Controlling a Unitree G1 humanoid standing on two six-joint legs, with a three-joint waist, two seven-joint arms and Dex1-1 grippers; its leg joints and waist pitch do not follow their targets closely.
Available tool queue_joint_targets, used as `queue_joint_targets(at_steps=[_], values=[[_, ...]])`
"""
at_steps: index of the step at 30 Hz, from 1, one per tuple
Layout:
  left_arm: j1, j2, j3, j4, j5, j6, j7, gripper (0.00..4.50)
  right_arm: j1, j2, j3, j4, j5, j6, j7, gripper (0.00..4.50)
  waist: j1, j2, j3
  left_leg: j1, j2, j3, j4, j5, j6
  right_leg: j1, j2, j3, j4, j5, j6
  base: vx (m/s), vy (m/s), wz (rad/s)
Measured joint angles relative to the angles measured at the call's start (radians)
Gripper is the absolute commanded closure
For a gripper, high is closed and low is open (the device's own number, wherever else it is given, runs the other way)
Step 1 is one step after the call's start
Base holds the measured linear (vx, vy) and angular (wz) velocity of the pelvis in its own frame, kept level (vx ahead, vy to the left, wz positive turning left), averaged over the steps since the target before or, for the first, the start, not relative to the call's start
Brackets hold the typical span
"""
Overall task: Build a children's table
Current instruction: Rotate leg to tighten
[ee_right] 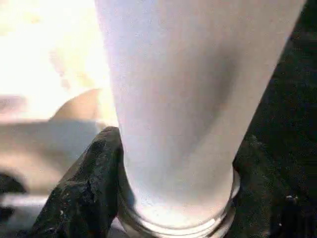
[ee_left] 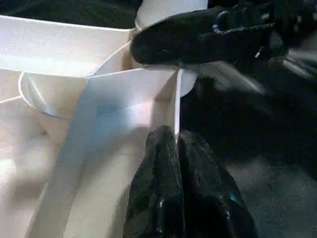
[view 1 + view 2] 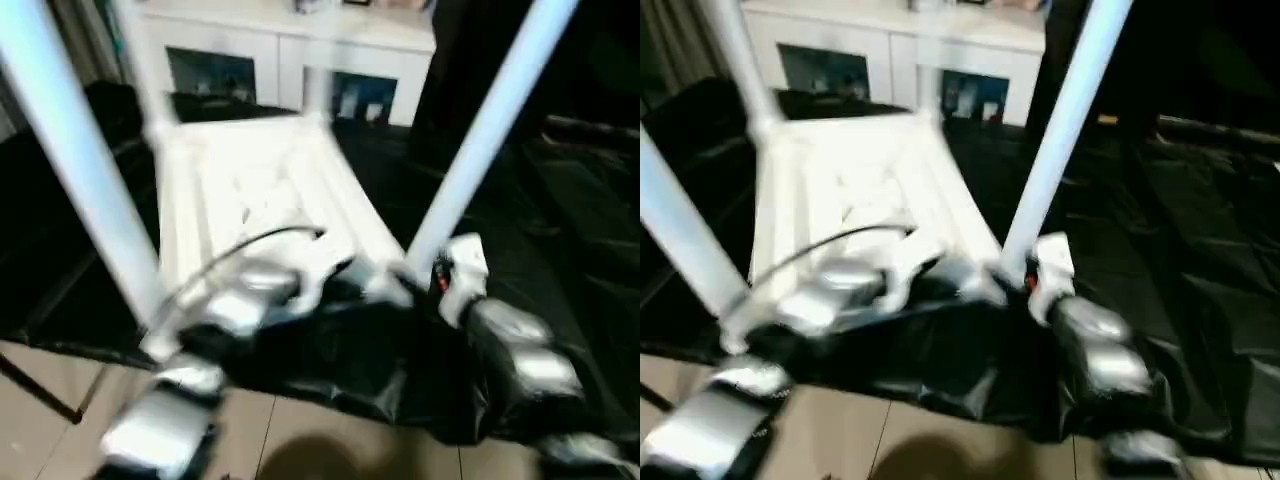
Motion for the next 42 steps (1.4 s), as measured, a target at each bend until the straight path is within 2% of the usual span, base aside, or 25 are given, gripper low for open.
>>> queue_joint_targets(at_steps=[4, 8, 9, 12, 14, 18, 19, 21, 23, 30, 37, 39, 42], values=[[-0.013, -0.043, 0.003, 0.020, 0.002, 0.000, 0.077, 4.50, -0.027, 0.045, -0.013, 0.026, -0.026, -0.014, -0.109, 1.81, 0.004, 0.004, -0.001, -0.001, 0.000, 0.000, 0.001, 0.000, 0.000, 0.000, 0.000, 0.001, -0.001, -0.002, 0.000, 0.000, 0.000, 0.00], [-0.023, -0.052, 0.004, 0.036, 0.005, -0.007, 0.087, 4.50, -0.036, 0.048, -0.013, 0.043, -0.056, -0.036, -0.119, 1.81, 0.006, 0.005, -0.001, -0.001, -0.001, 0.001, 0.003, 0.000, 0.001, 0.000, -0.001, 0.001, -0.002, -0.004, 0.000, 0.000, 0.000, 0.00], [-0.023, -0.052, 0.004, 0.036, 0.006, -0.007, 0.087, 4.50, -0.036, 0.048, -0.013, 0.043, -0.055, -0.039, -0.116, 1.25, 0.006, 0.005, -0.001, -0.001, -0.001, 0.001, 0.003, 0.000, 0.001, 0.000, -0.001, 0.001, -0.001, -0.004, 0.000, 0.000, 0.000, 0.00], [-0.023, -0.038, 0.006, 0.036, 0.005, -0.014, 0.067, 4.50, -0.023, 0.045, -0.013, 0.033, -0.031, -0.053, -0.062, 1.06, 0.003, 0.007, 0.000, -0.001, 0.000, 0.001, 0.002, 0.000, 0.000, 0.000, 0.000, 0.001, -0.001, -0.004, 0.000, 0.000, 0.000, 0.00], [-0.012, -0.009, 0.002, 0.017, -0.003, -0.015, 0.011, 4.50, -0.003, 0.018, -0.008, 0.006, -0.007, -0.053, 0.030, 0.66, 0.001, 0.008, 0.002, -0.001, 0.000, 0.000, 0.000, 0.000, 0.000, 0.000, 0.001, 0.001, 0.000, -0.004, -0.001, 0.000, 0.000, 0.00], [0.004, 0.026, -0.010, -0.013, -0.005, -0.014, -0.076, 4.50, 0.000, -0.026, 0.018, -0.045, 0.007, -0.056, 0.153, 0.65, 0.005, 0.010, 0.003, 0.000, 0.001, 0.000, -0.003, 0.000, 0.000, 0.000, 0.001, 0.000, 0.000, -0.004, -0.001, 0.000, 0.000, 0.00], [0.011, 0.046, -0.020, -0.026, -0.012, -0.012, -0.119, 4.50, 0.004, -0.061, 0.037, -0.064, 0.011, -0.055, 0.212, 0.65, 0.007, 0.010, 0.003, 0.000, 0.001, 0.000, -0.002, 0.000, 0.000, 0.000, 0.001, 0.000, 0.000, -0.004, -0.001, 0.000, 0.000, 0.00], [0.031, 0.090, -0.039, -0.065, -0.025, -0.012, -0.214, 4.50, 0.048, -0.147, 0.077, -0.123, 0.021, -0.050, 0.357, 0.65, 0.019, 0.010, 0.003, 0.000, 0.001, 0.000, -0.001, 0.000, 0.000, 0.001, 0.000, -0.001, -0.001, -0.004, -0.001, 0.000, 0.000, 0.00], [0.046, 0.131, -0.049, -0.093, -0.043, -0.011, -0.310, 4.50, 0.100, -0.212, 0.094, -0.163, 0.033, -0.039, 0.474, 0.65, 0.025, 0.009, 0.003, -0.001, 0.002, 0.000, 0.003, 0.000, 0.001, 0.001, 0.000, 0.000, -0.001, -0.004, -0.001, 0.000, 0.000, 0.00], [0.068, 0.218, -0.059, -0.128, -0.076, 0.002, -0.491, 4.50, 0.179, -0.313, 0.160, -0.271, 0.073, 0.029, 0.708, 0.65, 0.027, 0.007, 0.005, -0.001, 0.002, 0.001, 0.006, 0.000, 0.001, 0.001, 0.000, 0.000, 0.000, -0.004, -0.001, 0.000, 0.000, 0.00], [0.069, 0.235, -0.059, -0.133, -0.081, 0.012, -0.527, 4.50, 0.165, -0.285, 0.167, -0.256, 0.074, 0.036, 0.718, 0.65, 0.027, 0.006, 0.005, -0.001, 0.003, 0.001, 0.006, 0.000, 0.001, 0.001, 0.000, 0.000, 0.000, -0.004, -0.001, 0.000, 0.000, 0.00], [0.072, 0.233, -0.061, -0.140, -0.081, 0.013, -0.527, 4.50, 0.154, -0.283, 0.167, -0.251, 0.074, 0.037, 0.717, 0.94, 0.027, 0.006, 0.006, -0.001, 0.003, 0.001, 0.006, 0.000, 0.001, 0.001, 0.000, 0.000, 0.000, -0.004, -0.002, 0.000, 0.000, 0.00], [0.073, 0.233, -0.063, -0.144, -0.081, 0.015, -0.528, 4.50, 0.139, -0.284, 0.170, -0.237, 0.073, 0.037, 0.719, 1.05, 0.028, 0.006, 0.006, -0.001, 0.003, 0.001, 0.006, 0.000, 0.001, 0.001, 0.000, 0.000, 0.000, -0.005, -0.002, 0.000, 0.000, 0.00]])
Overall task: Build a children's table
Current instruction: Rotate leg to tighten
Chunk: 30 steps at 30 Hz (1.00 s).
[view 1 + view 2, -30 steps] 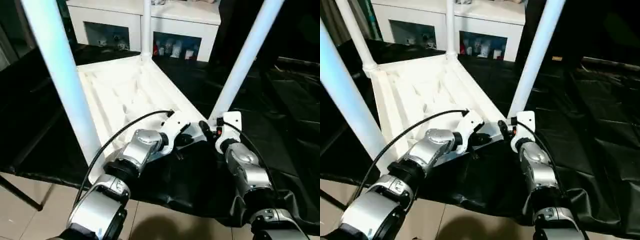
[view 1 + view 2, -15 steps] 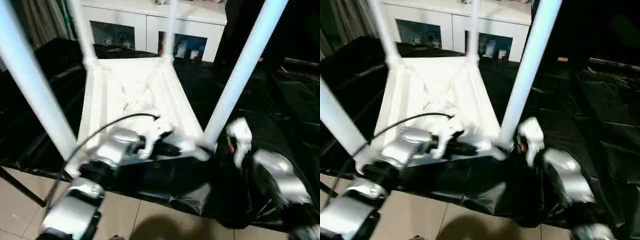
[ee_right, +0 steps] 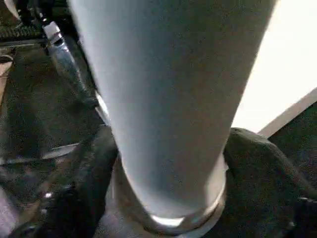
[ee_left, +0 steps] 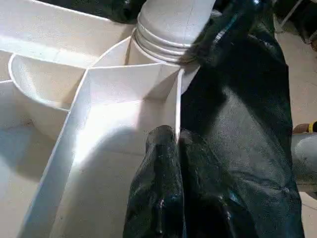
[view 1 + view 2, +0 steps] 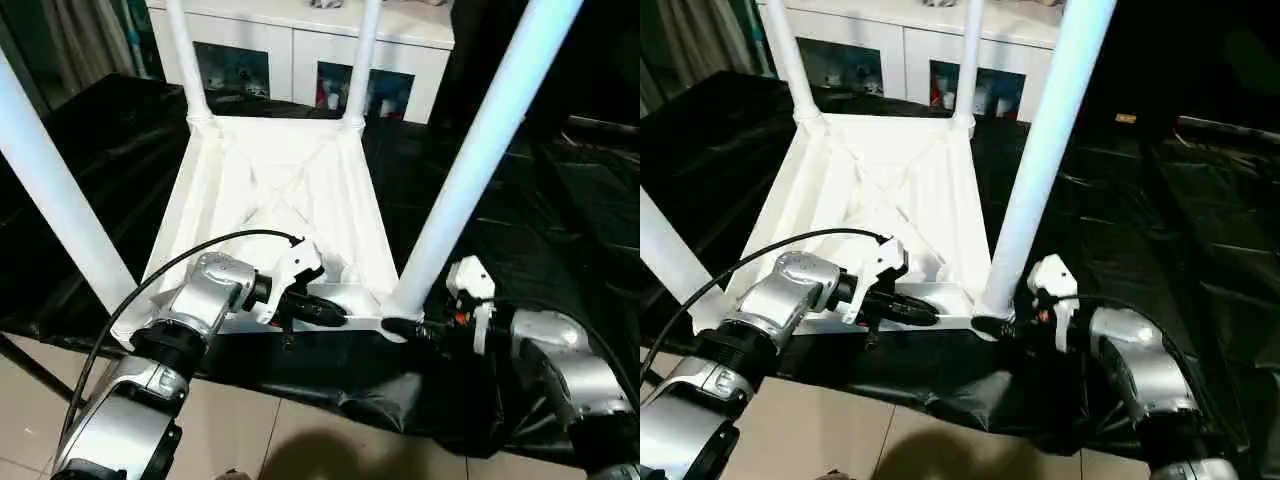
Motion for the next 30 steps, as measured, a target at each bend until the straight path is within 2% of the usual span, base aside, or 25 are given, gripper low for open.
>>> queue_joint_targets(at_steps=[1, 2, 7, 16, 22, 26, 30], values=[[0.000, 0.000, 0.000, -0.001, 0.000, 0.001, -0.001, 4.50, 0.000, 0.000, 0.003, 0.000, 0.000, 0.000, 0.000, 1.05, 0.000, 0.000, 0.000, 0.000, 0.000, 0.000, 0.000, 0.000, 0.000, 0.000, 0.000, 0.000, 0.000, 0.000, 0.000, 0.000, 0.000, 0.00], [0.000, 0.000, 0.000, -0.002, 0.000, 0.001, -0.001, 4.50, 0.000, 0.000, 0.005, 0.003, 0.000, 0.000, 0.000, 1.36, 0.001, 0.000, 0.000, 0.000, 0.000, 0.000, 0.000, 0.001, 0.001, 0.000, 0.000, 0.000, 0.000, 0.000, 0.000, 0.000, 0.000, 0.00], [0.001, 0.000, -0.001, -0.002, 0.000, 0.004, -0.001, 4.50, 0.000, 0.000, 0.006, 0.003, -0.004, -0.001, 0.008, 1.75, 0.000, 0.000, 0.000, 0.000, 0.000, 0.000, 0.001, 0.001, 0.002, 0.000, 0.000, 0.000, 0.001, 0.000, 0.000, 0.000, 0.000, 0.00], [0.002, -0.007, 0.002, -0.004, 0.001, 0.015, 0.029, 4.50, -0.007, 0.010, 0.002, 0.029, -0.010, -0.015, -0.014, 1.86, 0.000, -0.001, 0.000, 0.001, 0.000, 0.000, 0.002, 0.001, 0.002, 0.000, 0.000, 0.000, 0.002, 0.000, 0.000, 0.000, 0.000, 0.00], [-0.052, -0.121, 0.044, 0.103, 0.027, 0.010, 0.329, 4.50, -0.084, 0.163, -0.106, 0.193, -0.039, -0.051, -0.379, 1.86, -0.023, -0.003, 0.000, 0.003, -0.001, 0.000, 0.003, 0.000, -0.001, 0.004, 0.000, 0.001, 0.002, 0.005, -0.005, 0.000, 0.000, 0.00], [-0.092, -0.208, 0.059, 0.174, 0.043, 0.001, 0.526, 4.50, -0.145, 0.267, -0.158, 0.266, -0.049, -0.061, -0.673, 1.86, -0.024, -0.003, 0.000, 0.003, -0.001, -0.001, 0.002, 0.000, -0.001, 0.003, 0.000, 0.000, 0.002, 0.006, -0.001, 0.000, 0.000, 0.00], [-0.126, -0.260, 0.065, 0.232, 0.058, -0.024, 0.644, 4.50, -0.209, 0.335, -0.182, 0.337, -0.081, -0.083, -0.849, 1.86, -0.024, -0.001, 0.000, 0.002, -0.001, -0.001, 0.002, 0.000, -0.001, 0.003, 0.000, -0.001, 0.001, 0.009, -0.005, 0.000, 0.000, 0.00]])
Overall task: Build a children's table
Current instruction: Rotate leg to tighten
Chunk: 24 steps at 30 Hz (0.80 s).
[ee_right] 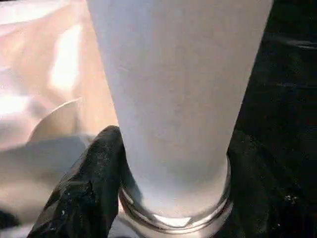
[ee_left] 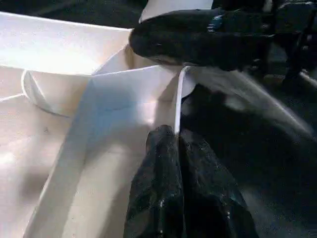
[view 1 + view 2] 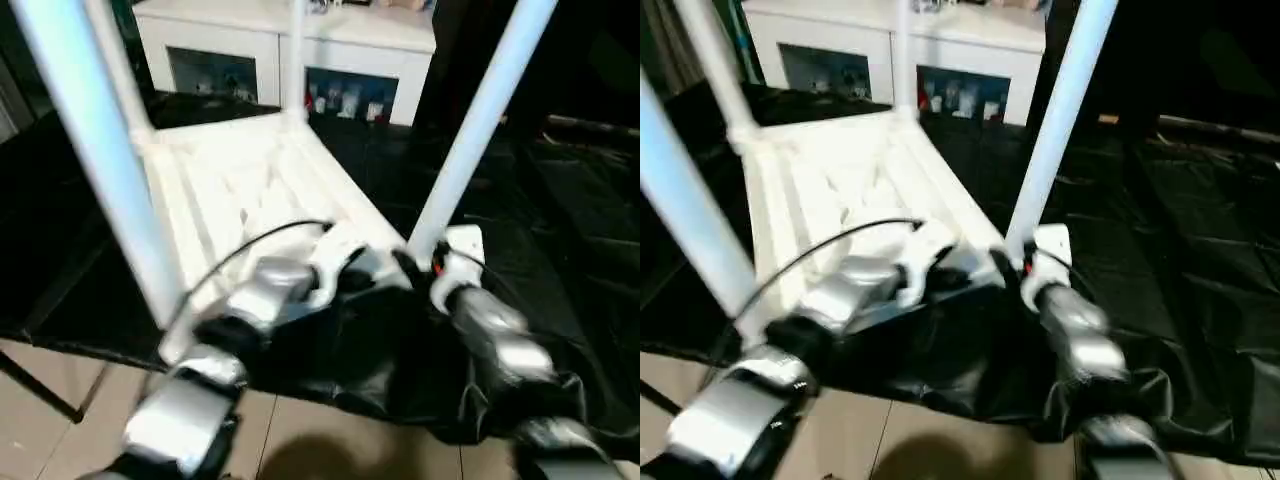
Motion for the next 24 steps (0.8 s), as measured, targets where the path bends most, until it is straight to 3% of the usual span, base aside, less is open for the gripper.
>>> queue_joint_targets(at_steps=[4, 7, 11, 15, 19, 24], values=[[-0.014, -0.018, 0.001, 0.031, 0.012, -0.029, 0.031, 4.50, -0.036, 0.010, 0.000, 0.043, -0.029, -0.010, -0.027, 1.86, 0.000, 0.001, 0.000, -0.001, -0.001, 0.000, 0.000, 0.000, 0.000, 0.000, 0.000, 0.001, -0.002, -0.001, 0.001, 0.000, 0.000, 0.00], [-0.016, -0.018, -0.002, 0.038, 0.019, -0.047, 0.030, 4.50, -0.031, 0.004, -0.002, 0.055, -0.021, -0.044, -0.007, 1.17, 0.002, 0.003, 0.000, -0.001, -0.001, 0.000, 0.000, 0.000, 0.000, 0.000, 0.000, 0.000, -0.002, -0.002, 0.002, 0.000, 0.000, 0.00], [-0.017, -0.001, -0.004, 0.044, 0.020, -0.060, 0.022, 4.50, 0.002, -0.019, 0.000, 0.036, -0.005, -0.067, 0.102, 0.97, -0.004, 0.004, 0.001, -0.002, 0.000, 0.000, 0.000, 0.000, 0.000, 0.000, 0.001, 0.001, -0.001, -0.001, 0.002, 0.000, 0.000, 0.00], [-0.017, 0.040, -0.009, 0.039, 0.016, -0.067, -0.064, 4.50, 0.050, -0.110, 0.031, -0.043, 0.019, -0.057, 0.293, 0.64, -0.004, 0.003, 0.002, -0.001, 0.000, 0.000, -0.002, 0.000, 0.000, -0.001, 0.001, 0.000, 0.000, -0.001, 0.002, 0.000, 0.000, 0.00], [-0.009, 0.070, -0.023, 0.011, 0.013, -0.054, -0.158, 4.50, 0.088, -0.212, 0.065, -0.121, 0.034, -0.047, 0.476, 0.64, 0.004, 0.003, 0.003, -0.001, 0.001, -0.001, -0.002, 0.000, 0.000, -0.001, 0.001, -0.001, -0.001, -0.001, 0.002, 0.000, 0.000, 0.00], [0.018, 0.140, -0.055, -0.058, 0.003, -0.038, -0.323, 4.50, 0.211, -0.343, 0.091, -0.224, 0.067, -0.012, 0.709, 0.64, 0.008, 0.002, 0.003, -0.001, 0.001, 0.000, 0.002, 0.001, 0.003, -0.001, 0.000, 0.000, -0.002, -0.003, 0.003, 0.000, 0.000, 0.00]])
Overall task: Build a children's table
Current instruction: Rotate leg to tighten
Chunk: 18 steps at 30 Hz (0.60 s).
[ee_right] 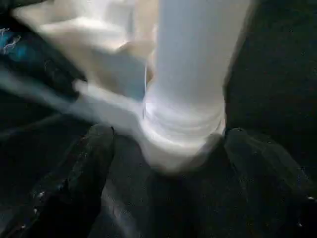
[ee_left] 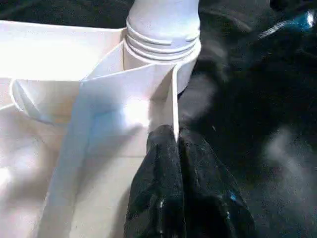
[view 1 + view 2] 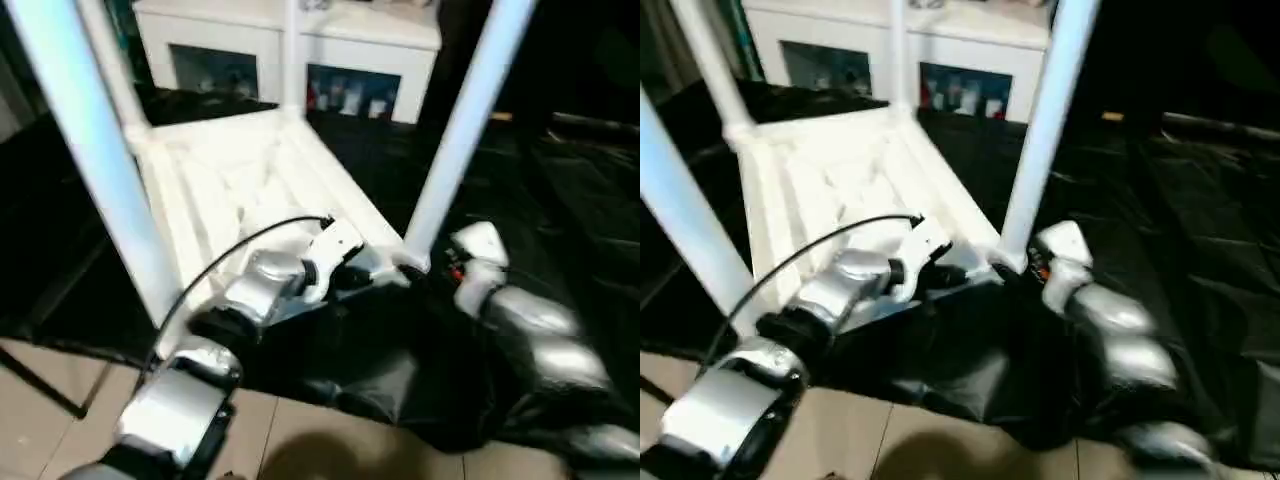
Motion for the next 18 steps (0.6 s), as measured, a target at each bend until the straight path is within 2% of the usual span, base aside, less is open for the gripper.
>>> queue_joint_targets(at_steps=[4, 14, 18], values=[[0.023, 0.041, -0.014, -0.046, -0.004, 0.012, -0.098, 4.50, 0.022, -0.031, 0.031, -0.070, 0.015, 0.023, 0.082, 0.64, -0.004, 0.000, 0.000, 0.001, 0.001, 0.000, 0.000, -0.001, -0.002, 0.000, 0.000, 0.000, 0.001, 0.000, 0.000, 0.000, 0.000, 0.00], [0.075, 0.068, -0.047, -0.159, -0.021, 0.078, -0.214, 4.50, -0.012, 0.001, 0.071, -0.069, -0.002, 0.019, 0.102, 0.64, 0.018, -0.001, 0.000, 0.000, 0.004, 0.001, 0.000, -0.002, -0.002, 0.002, -0.001, 0.000, 0.001, -0.001, 0.000, 0.000, 0.000, 0.00], [0.082, 0.077, -0.052, -0.184, -0.021, 0.096, -0.230, 4.50, -0.014, 0.001, 0.076, -0.058, -0.002, 0.021, 0.111, 0.97, 0.020, -0.002, 0.000, 0.000, 0.004, 0.001, 0.000, -0.001, -0.002, 0.001, -0.001, -0.001, 0.001, -0.003, -0.001, 0.000, 0.000, 0.00]])
